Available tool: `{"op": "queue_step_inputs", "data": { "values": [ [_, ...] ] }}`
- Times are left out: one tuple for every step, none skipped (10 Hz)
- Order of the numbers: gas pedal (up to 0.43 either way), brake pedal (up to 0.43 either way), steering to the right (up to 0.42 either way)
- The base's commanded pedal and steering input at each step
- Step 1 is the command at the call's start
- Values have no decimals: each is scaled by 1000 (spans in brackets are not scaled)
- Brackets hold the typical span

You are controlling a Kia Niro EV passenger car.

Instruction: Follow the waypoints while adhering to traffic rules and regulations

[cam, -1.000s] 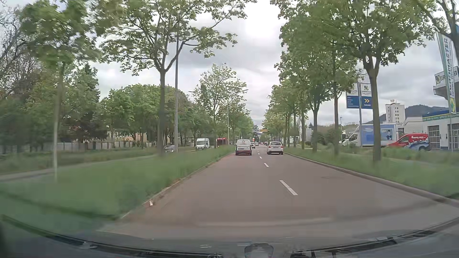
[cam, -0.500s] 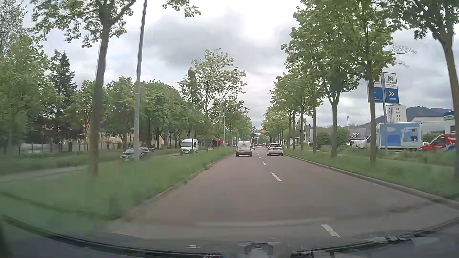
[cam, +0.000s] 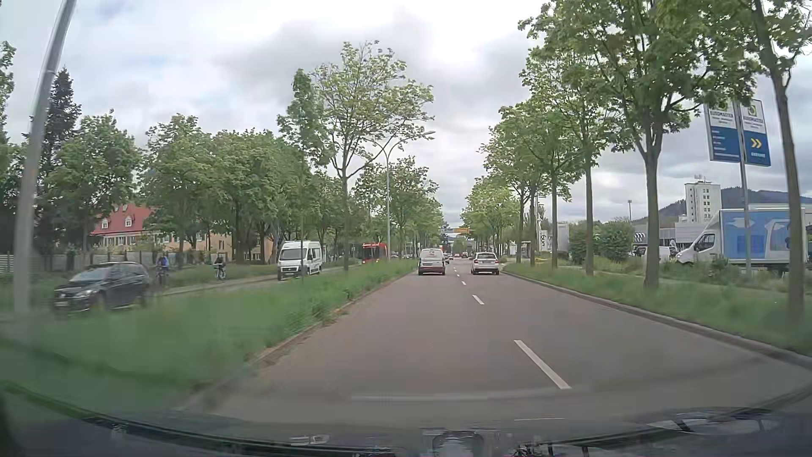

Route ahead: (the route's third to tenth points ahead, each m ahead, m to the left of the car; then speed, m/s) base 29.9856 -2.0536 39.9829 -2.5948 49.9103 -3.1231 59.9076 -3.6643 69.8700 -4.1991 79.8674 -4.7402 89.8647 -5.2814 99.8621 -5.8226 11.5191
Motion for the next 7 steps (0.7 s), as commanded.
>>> {"op": "queue_step_inputs", "data": {
  "values": [
    [87, 0, 6],
    [87, 0, 6],
    [87, 0, 6],
    [87, 0, 6],
    [87, 0, 6],
    [87, 0, 6],
    [87, 0, 6]
  ]
}}
